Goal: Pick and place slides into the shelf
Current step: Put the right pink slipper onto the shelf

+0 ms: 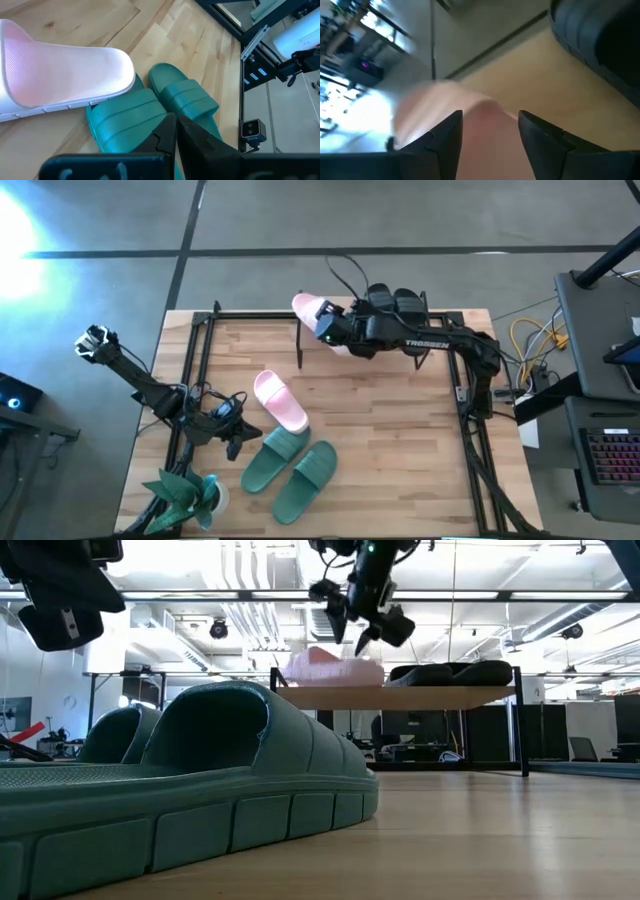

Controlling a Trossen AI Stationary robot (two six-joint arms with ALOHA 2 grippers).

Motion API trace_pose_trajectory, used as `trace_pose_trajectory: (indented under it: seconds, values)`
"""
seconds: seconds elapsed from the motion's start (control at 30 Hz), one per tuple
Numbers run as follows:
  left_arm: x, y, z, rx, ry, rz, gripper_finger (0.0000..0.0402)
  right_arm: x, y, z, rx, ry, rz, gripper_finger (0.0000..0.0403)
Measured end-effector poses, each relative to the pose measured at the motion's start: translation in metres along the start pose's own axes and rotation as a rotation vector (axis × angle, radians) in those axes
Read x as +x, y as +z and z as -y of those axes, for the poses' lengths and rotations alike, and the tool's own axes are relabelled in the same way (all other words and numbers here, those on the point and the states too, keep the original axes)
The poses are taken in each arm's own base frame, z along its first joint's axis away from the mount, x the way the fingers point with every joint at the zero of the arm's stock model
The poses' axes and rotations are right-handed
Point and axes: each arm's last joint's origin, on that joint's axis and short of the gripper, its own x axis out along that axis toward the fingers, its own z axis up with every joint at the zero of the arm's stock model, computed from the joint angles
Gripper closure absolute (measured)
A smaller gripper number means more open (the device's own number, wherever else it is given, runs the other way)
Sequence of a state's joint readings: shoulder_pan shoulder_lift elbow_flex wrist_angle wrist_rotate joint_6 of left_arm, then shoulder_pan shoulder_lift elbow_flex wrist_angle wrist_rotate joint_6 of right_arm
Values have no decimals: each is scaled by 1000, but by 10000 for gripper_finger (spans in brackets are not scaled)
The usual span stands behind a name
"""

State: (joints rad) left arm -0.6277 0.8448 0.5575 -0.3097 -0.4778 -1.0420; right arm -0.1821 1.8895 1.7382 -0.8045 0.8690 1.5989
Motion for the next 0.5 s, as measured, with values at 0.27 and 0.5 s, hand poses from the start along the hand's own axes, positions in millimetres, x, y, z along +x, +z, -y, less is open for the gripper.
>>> trace_pose_trajectory:
  seconds: [0.27,0.5]
  values:
    - [0,1,1,-6,-9,8,402,-19,-2,-12,-180,74,-41,218]
    - [0,4,4,-37,-24,62,402,-35,25,-62,-624,528,-305,230]
